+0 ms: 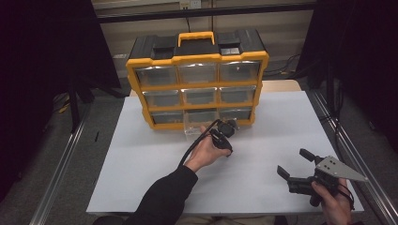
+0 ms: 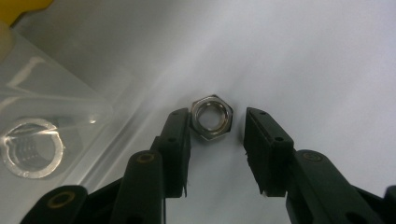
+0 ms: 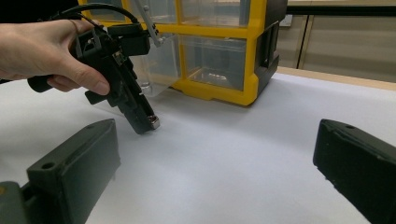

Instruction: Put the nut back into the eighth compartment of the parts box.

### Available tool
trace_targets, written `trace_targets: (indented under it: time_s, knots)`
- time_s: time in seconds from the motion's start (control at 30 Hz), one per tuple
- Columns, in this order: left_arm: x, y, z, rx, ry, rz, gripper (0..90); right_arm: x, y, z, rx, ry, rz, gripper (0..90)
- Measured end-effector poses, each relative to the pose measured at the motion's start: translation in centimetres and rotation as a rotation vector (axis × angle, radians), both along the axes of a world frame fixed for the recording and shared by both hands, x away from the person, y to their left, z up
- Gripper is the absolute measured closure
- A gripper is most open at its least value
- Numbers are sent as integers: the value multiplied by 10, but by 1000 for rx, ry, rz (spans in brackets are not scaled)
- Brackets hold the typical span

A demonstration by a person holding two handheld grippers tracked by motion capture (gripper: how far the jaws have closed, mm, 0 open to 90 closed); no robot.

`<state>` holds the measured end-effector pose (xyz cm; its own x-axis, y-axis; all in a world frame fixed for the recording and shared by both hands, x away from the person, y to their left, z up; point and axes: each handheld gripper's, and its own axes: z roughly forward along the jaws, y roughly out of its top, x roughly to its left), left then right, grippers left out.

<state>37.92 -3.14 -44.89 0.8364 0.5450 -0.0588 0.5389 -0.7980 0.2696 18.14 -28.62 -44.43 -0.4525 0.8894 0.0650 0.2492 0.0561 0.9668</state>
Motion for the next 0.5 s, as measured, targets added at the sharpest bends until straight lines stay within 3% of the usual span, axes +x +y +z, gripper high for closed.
trace_targets:
  time_s: [0.07, 0.1, 0.13, 0.3, 0.33, 0.37, 0.4, 0.5]
  knots:
    - [0, 0, 1, 3, 5, 10, 619, 0, 0, 0, -1, 1, -1, 2]
    - [-1, -1, -1, -12, 16, 45, 637, 0, 0, 0, -2, 0, -1, 1]
    - [2, -1, 1, 7, 3, 2, 639, 0, 0, 0, -2, 0, -1, 2]
    - [1, -2, 0, 2, -6, 14, 650, 0, 0, 0, 0, 1, -1, 1]
    - [3, -1, 1, 16, -8, -1, 664, 0, 0, 0, 0, 2, -1, 1]
    - [2, -1, -1, -8, 12, 30, 684, 0, 0, 0, 0, 0, 0, 1]
    - [4, 0, 1, 7, 3, -12, 686, 0, 0, 0, -1, -1, -1, 1]
    - [4, 0, 1, 7, 4, -16, 694, 0, 0, 0, 0, 2, -2, 1]
